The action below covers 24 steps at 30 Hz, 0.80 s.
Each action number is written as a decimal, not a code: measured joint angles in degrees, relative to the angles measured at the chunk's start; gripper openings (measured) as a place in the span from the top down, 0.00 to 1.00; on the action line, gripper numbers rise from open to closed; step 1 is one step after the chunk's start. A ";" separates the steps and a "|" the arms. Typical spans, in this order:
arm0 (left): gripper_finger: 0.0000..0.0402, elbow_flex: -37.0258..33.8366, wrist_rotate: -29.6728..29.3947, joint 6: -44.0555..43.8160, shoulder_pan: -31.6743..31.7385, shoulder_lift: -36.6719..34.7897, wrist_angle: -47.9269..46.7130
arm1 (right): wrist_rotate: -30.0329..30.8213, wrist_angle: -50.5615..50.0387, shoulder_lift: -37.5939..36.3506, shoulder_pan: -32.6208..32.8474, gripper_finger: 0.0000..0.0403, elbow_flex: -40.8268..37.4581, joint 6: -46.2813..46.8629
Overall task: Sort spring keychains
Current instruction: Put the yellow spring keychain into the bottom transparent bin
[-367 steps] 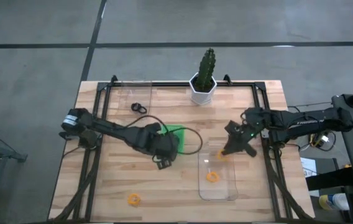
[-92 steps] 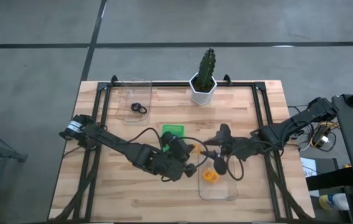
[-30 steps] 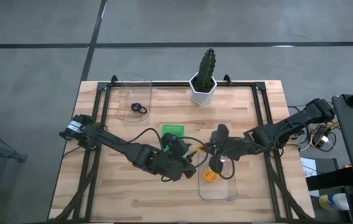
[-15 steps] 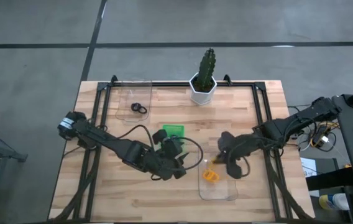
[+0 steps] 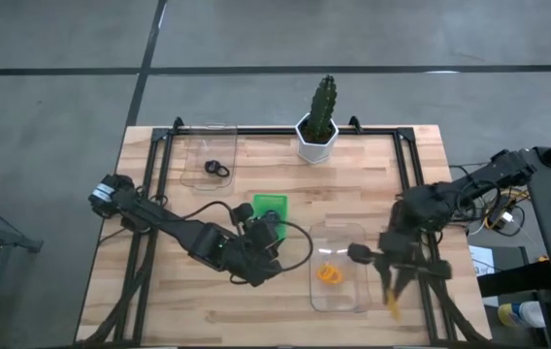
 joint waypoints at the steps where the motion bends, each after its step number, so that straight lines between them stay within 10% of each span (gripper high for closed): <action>1: 0.51 -0.10 -0.01 -0.01 -0.02 0.00 0.04 | -1.36 3.40 0.02 0.18 0.94 0.00 -0.42; 13: 0.51 -1.77 0.14 -0.21 -0.33 0.00 -0.02 | 2.11 -0.08 0.28 0.87 0.93 0.00 -1.00; 24: 0.51 -8.21 0.13 -0.03 -1.14 -6.19 3.07 | 37.16 -39.58 0.77 0.82 0.93 -0.04 1.51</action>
